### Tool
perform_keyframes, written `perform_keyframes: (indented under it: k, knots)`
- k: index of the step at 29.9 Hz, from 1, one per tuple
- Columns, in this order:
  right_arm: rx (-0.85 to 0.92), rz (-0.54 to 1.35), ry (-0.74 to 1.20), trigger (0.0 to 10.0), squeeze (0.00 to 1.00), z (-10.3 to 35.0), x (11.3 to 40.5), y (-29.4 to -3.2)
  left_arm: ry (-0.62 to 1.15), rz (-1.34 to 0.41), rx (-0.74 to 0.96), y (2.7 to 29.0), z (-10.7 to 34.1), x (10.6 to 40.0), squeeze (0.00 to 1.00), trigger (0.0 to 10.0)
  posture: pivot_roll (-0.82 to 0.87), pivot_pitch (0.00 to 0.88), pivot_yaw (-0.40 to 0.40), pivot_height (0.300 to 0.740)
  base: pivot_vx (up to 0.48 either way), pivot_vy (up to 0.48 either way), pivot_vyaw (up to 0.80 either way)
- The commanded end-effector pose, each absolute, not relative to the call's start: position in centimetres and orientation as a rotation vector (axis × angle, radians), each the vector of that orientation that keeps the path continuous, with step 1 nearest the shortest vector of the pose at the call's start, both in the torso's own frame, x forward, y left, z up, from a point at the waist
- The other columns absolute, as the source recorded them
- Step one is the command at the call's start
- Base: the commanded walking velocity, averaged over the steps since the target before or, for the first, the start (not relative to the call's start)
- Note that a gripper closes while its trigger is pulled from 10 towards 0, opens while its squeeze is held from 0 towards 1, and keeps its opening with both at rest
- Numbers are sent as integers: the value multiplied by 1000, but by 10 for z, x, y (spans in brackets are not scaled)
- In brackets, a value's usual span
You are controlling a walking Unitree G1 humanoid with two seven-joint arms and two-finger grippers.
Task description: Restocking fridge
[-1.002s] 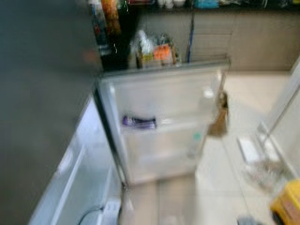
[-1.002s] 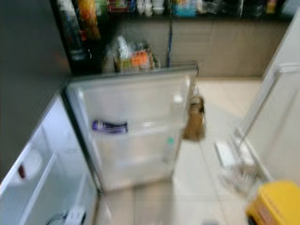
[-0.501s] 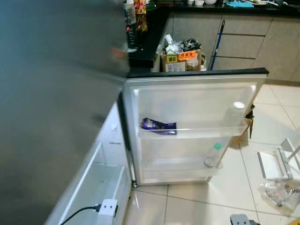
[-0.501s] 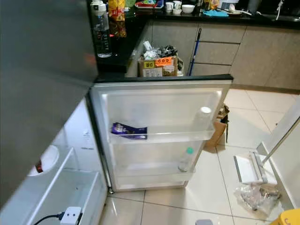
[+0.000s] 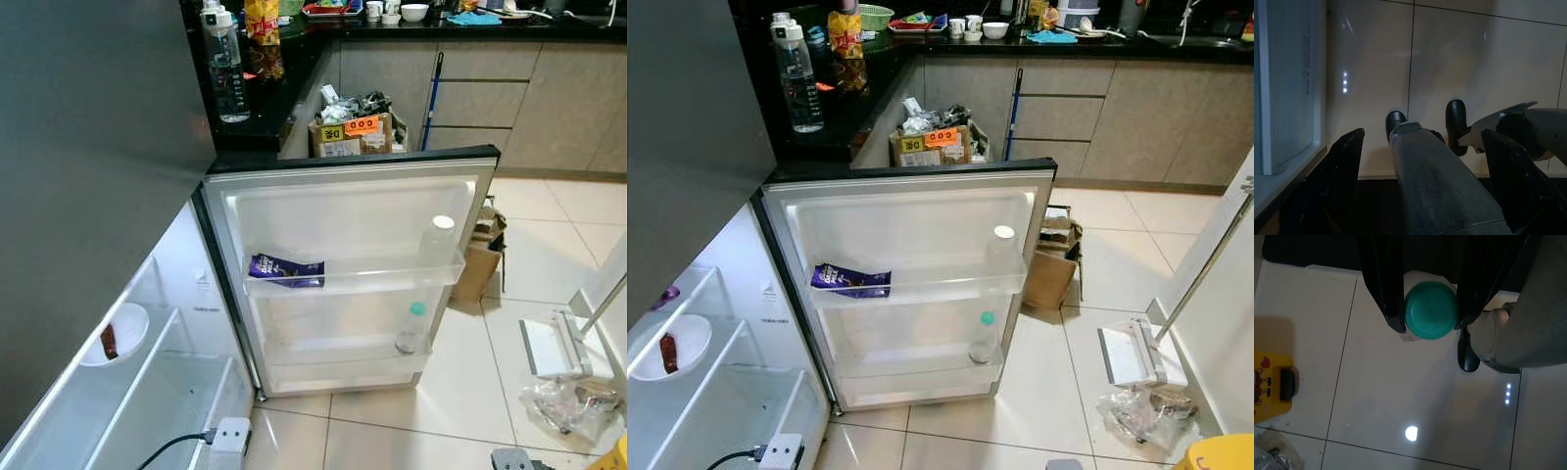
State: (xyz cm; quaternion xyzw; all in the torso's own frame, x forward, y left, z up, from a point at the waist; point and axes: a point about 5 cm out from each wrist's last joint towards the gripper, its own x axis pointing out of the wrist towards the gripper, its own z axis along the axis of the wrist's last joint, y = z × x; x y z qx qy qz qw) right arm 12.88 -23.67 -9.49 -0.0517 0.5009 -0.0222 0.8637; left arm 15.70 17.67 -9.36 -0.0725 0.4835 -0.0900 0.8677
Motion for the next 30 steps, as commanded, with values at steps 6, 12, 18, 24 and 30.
perform_keyframes:
  k: [6, 12, 18, 24, 30]
  knots:
    - [-103, -53, 1026, 10000, 0, -93, 134, -237, 1025, -183, -139, 181, -94, 155, 0, 10000, -48, 0, 9, 740, 0, 0, 0]
    - [-107, -52, 1008, 10000, 0, -90, 141, -238, 1023, -202, -136, 179, -94, 156, 0, 10000, -49, 0, 9, 740, 189, 0, 0]
    - [-107, -49, 1009, 10000, 0, -90, 141, -238, 1023, -207, -133, 179, -93, 157, 0, 10000, -50, 0, 9, 740, 311, 0, 0]
    - [-107, -46, 1017, 10000, 0, -91, 137, -237, 1024, -215, -131, 178, -94, 156, 0, 10000, -50, 0, 9, 740, 324, 0, 0]
    - [-106, -44, 1018, 10000, 0, -92, 137, -237, 1019, -206, -131, 178, -93, 157, 0, 10000, -50, 0, 9, 740, 318, 0, 0]
